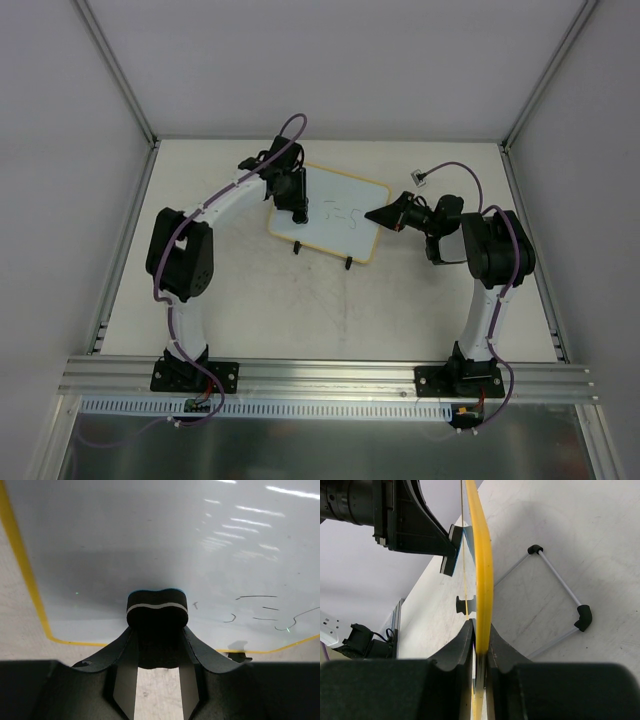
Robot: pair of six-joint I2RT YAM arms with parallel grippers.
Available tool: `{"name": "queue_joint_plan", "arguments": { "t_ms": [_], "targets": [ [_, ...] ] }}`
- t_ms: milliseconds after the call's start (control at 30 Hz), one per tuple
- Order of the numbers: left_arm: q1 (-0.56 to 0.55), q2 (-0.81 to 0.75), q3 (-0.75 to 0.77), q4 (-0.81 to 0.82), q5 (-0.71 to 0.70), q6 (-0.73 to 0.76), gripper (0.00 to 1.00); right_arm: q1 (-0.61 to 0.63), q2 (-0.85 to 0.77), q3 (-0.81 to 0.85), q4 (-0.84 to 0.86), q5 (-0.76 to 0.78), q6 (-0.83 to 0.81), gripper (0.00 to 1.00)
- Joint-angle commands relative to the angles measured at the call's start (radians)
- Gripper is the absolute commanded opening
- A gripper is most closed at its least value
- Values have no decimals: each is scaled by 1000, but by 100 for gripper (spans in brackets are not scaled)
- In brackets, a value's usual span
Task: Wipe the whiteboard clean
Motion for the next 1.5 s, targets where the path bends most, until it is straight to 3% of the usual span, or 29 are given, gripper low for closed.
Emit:
{"name": "queue_joint_plan", "arguments": {
  "t_ms": [0,200,467,633,967,1133,1467],
  "targets": [
    [-59,15,17,55,-4,-20,0,23,-15,-20,172,-9,-111,0],
    [-144,3,-23,67,-28,-63,0,22,-15,-19,172,-9,-109,0],
    [-155,-34,-130,118,-27,-118,0,22,-13,-17,172,-9,-109,0],
    [-64,-43,-129,126,21,-77,0,23,-13,-19,172,-9,-111,0],
    [74,-98,-150,124,-31,-23,0,22,-13,-19,172,-9,-109,0],
    [53,-61,-141,129,15,-37,0,22,-12,-17,172,-9,-109,0],
    [-26,-60,-178,240,-91,-38,0,22,-16,-20,173,-11,-111,0]
  ]
}}
